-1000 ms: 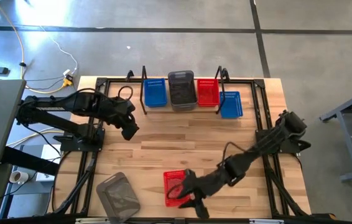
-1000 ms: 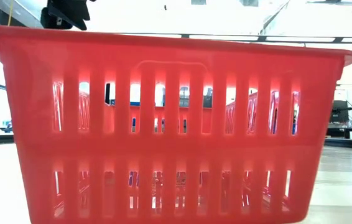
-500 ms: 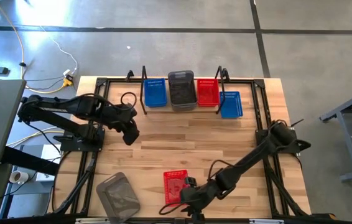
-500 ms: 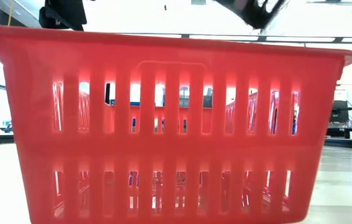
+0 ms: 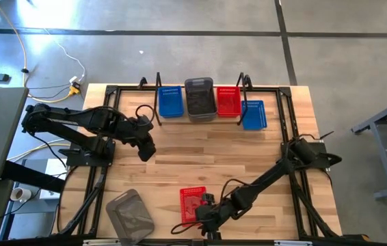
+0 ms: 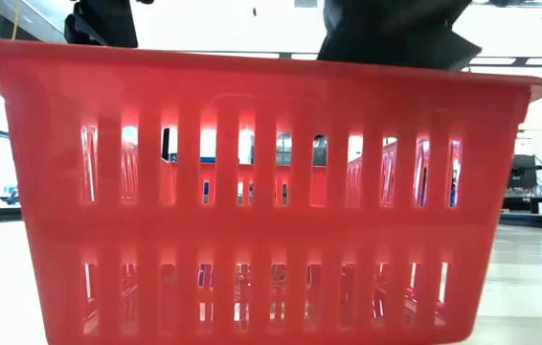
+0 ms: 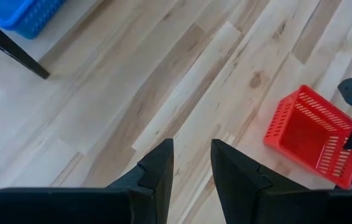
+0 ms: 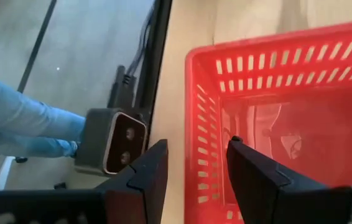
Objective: Stack baskets on shelf by color
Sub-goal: Stack the red bin on the red bin on the shelf
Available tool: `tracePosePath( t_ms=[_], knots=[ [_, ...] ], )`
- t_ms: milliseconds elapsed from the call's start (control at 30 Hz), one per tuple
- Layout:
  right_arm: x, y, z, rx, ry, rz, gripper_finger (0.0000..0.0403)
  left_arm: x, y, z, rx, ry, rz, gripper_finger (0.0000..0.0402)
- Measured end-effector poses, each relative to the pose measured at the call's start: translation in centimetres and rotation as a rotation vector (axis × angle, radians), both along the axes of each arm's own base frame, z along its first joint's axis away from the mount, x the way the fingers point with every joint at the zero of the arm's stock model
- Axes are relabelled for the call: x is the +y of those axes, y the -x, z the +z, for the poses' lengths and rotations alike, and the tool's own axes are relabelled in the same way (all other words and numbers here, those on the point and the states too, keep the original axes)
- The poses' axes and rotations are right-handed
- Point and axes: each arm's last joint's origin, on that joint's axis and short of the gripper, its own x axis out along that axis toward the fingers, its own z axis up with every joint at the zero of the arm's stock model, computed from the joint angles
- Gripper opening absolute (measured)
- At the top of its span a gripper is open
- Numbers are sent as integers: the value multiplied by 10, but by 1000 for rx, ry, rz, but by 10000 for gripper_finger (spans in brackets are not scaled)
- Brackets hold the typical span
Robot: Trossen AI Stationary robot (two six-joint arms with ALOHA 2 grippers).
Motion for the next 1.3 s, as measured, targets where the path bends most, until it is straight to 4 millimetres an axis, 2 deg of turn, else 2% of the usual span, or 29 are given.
tracePosePath(
  t_ms=[233, 433, 533, 633, 700, 767, 900, 1300],
  knots=[
    [0, -2, -14, 35, 17, -7, 149, 0, 0, 0, 0, -2, -2, 99],
    [-10, -5, -23, 104, 26, -58, 144, 0, 0, 0, 2, -10, -15, 99],
    [-16, -6, -25, 149, 17, -77, 116, 0, 0, 0, 3, -9, -16, 99],
    [-19, -7, -25, 163, 9, -55, 64, 0, 0, 0, 4, -16, -26, 99],
    [-17, -8, -21, 146, 19, -20, 24, 0, 0, 0, 7, -27, -46, 99],
    [-15, -11, -14, 123, 30, 11, 9, 0, 0, 0, 8, -30, -52, 99],
    [-13, -13, -1, 139, 72, 39, 8, 1, 0, 0, 10, -49, -50, 99],
    [-26, -26, 37, 177, 189, 90, 0, 1, 0, 0, 17, -77, -84, 99]
  ],
)
